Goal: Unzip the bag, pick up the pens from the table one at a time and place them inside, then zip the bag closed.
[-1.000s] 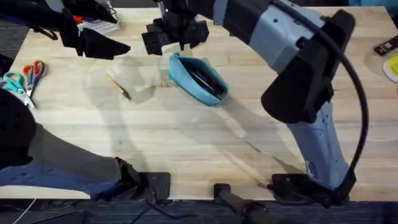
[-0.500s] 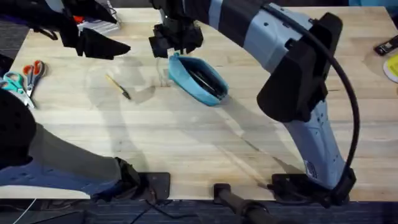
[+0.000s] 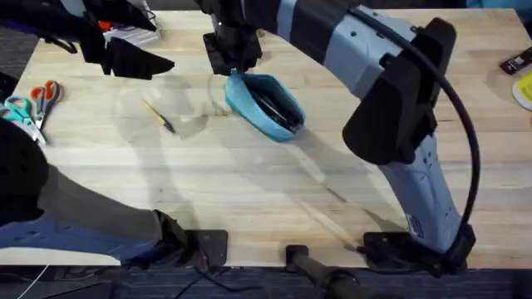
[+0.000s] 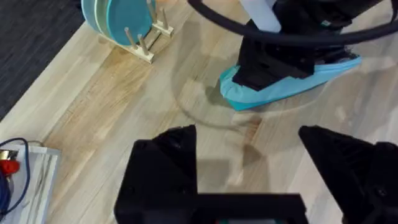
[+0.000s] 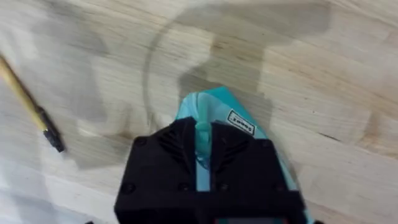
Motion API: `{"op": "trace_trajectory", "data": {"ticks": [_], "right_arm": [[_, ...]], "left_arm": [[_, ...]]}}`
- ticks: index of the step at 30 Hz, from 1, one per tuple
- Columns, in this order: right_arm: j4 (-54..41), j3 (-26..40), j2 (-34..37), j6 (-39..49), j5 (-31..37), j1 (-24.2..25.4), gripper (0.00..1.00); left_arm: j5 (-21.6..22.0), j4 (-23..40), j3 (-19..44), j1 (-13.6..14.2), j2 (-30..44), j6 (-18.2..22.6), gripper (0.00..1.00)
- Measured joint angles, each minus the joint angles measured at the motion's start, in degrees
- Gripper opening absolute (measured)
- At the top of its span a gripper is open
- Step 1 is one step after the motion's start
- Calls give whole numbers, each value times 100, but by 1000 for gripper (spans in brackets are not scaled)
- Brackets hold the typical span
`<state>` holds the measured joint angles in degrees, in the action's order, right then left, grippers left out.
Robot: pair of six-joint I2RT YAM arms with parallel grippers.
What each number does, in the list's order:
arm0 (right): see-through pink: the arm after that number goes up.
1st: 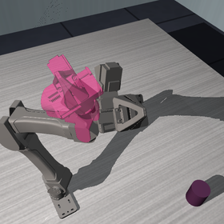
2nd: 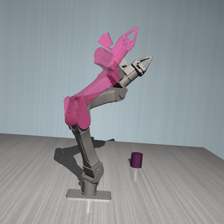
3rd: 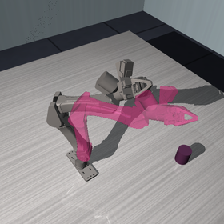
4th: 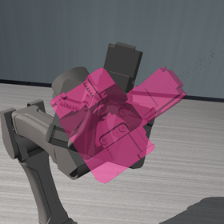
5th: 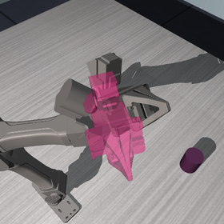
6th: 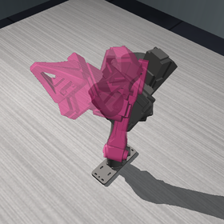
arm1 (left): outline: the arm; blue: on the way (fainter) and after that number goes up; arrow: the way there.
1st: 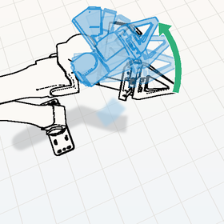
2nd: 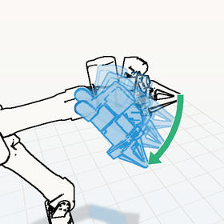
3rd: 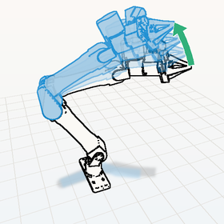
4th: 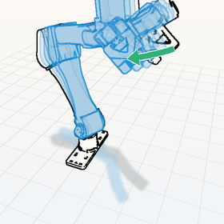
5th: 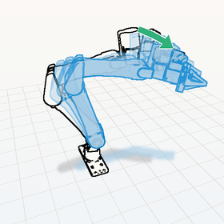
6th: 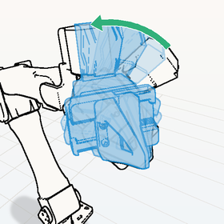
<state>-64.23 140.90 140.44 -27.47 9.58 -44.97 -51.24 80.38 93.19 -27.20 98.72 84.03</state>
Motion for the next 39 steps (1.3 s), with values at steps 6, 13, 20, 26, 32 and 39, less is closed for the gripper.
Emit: {"op": "trace_trajectory", "data": {"ticks": [6, 13, 20, 26, 32, 39], "right_arm": [[15, 0, -1, 1, -22, 0, 36], [-1, 1, -2, 15, -17, 0, 31], [-157, 119, 0, 90, 28, 0, 31], [-500, 525, -2, 97, 133, 2, 31], [-600, 820, -2, 97, 157, 11, 31], [-647, 833, -2, 97, 157, 11, 30]], "left_arm": [[0, -1, 0, 0, 2, 0, 993], [0, 8, 0, 0, 2, 0, 992], [-3, 65, 0, 0, 110, 0, 993], [0, 66, 0, 0, 227, 0, 992], [-2, 68, 0, 0, 227, 0, 993], [-2, 68, 0, 0, 227, 0, 993]]}}
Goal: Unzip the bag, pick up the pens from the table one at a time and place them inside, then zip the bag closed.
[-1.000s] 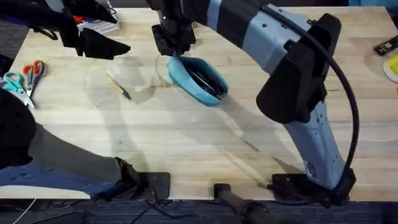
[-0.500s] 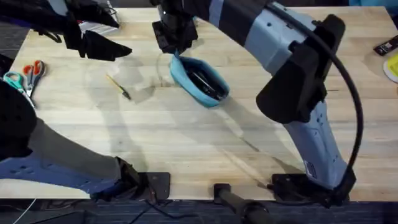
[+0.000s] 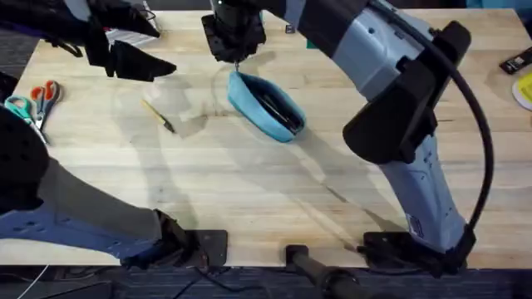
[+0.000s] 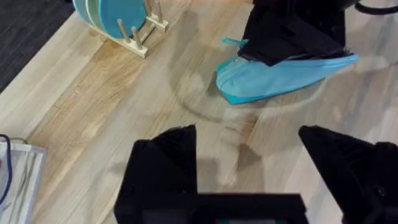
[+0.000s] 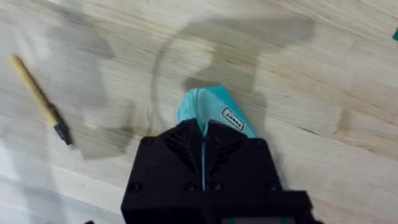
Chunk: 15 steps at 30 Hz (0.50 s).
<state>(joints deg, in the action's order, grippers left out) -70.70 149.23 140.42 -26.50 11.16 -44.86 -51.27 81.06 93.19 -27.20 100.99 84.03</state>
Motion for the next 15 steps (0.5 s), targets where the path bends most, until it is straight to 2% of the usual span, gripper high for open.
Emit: {"op": "trace_trajectory", "data": {"ticks": [15], "right_arm": [[-2, 0, 0, 0, 0, 0, 30]], "left_arm": [[0, 30, 0, 0, 0, 0, 993]]}}
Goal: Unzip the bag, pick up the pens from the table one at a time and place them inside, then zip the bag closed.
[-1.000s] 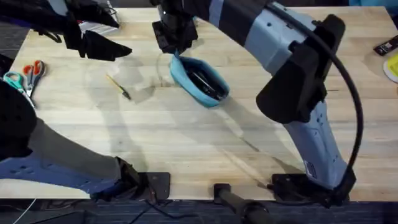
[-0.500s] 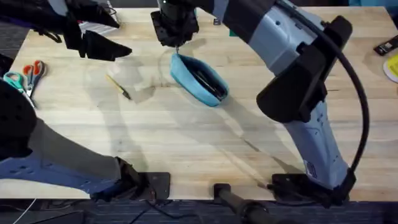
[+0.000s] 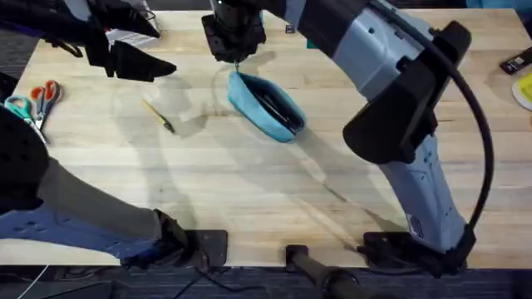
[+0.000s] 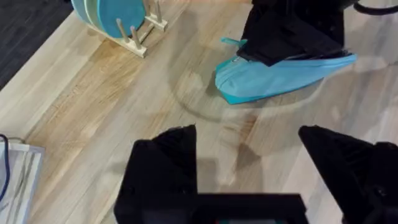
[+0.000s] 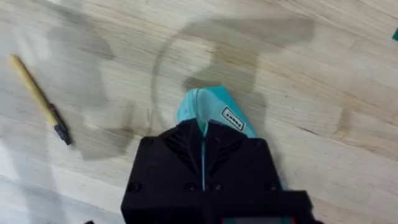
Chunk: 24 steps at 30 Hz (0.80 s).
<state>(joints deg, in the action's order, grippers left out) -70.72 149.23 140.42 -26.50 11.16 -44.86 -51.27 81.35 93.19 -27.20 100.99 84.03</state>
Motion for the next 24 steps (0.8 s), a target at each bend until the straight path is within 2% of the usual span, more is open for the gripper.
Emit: {"op": "trace_trajectory", "data": {"ticks": [9, 15, 19, 24], "right_arm": [[0, 0, 0, 0, 0, 0, 30], [0, 2, 0, 0, 0, 0, 31], [-1, 2, 0, 0, 0, 0, 31], [0, 2, 0, 0, 0, 0, 31]], "left_arm": [[0, -39, 0, 0, 0, 0, 993], [-38, -344, 0, 0, 0, 0, 993], [-201, -565, 0, 0, 0, 1, 883], [-403, -694, 0, 0, 5, 0, 898]]}}
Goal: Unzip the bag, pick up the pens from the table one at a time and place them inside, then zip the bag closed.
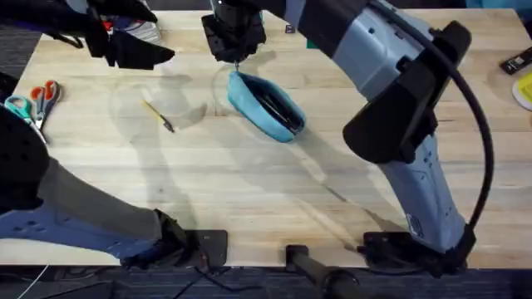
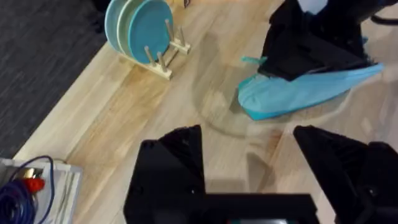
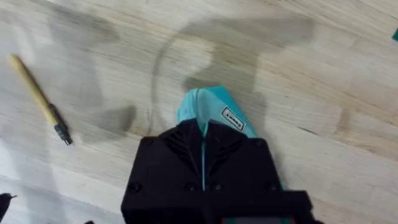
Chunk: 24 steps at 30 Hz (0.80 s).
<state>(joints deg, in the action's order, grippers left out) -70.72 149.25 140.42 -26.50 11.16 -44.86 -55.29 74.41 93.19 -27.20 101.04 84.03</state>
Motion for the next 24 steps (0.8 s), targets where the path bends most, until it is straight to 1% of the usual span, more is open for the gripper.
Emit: {"op": "trace_trajectory", "data": {"ticks": [3, 7, 10, 12, 17, 22, 24], "right_arm": [[2, 0, 0, 0, 0, 0, 30], [2, 1, 0, 0, 0, 0, 30], [2, 2, 0, 0, 0, 0, 30], [4, 2, 0, 0, 0, 0, 31], [4, 2, 0, 0, 0, 0, 30], [4, 2, 0, 0, 0, 0, 30], [4, 2, 0, 0, 0, 0, 30]], "left_arm": [[-147, -20, 0, 0, 93, 0, 899], [-352, -70, 0, 25, 412, 0, 900], [-480, -164, 0, 99, 661, -2, 956], [-557, -223, 0, 179, 812, 0, 972], [-684, -419, 0, 410, 1110, 0, 975], [-749, -581, 0, 619, 1351, 0, 963], [-769, -593, 0, 690, 1430, -4, 990]]}}
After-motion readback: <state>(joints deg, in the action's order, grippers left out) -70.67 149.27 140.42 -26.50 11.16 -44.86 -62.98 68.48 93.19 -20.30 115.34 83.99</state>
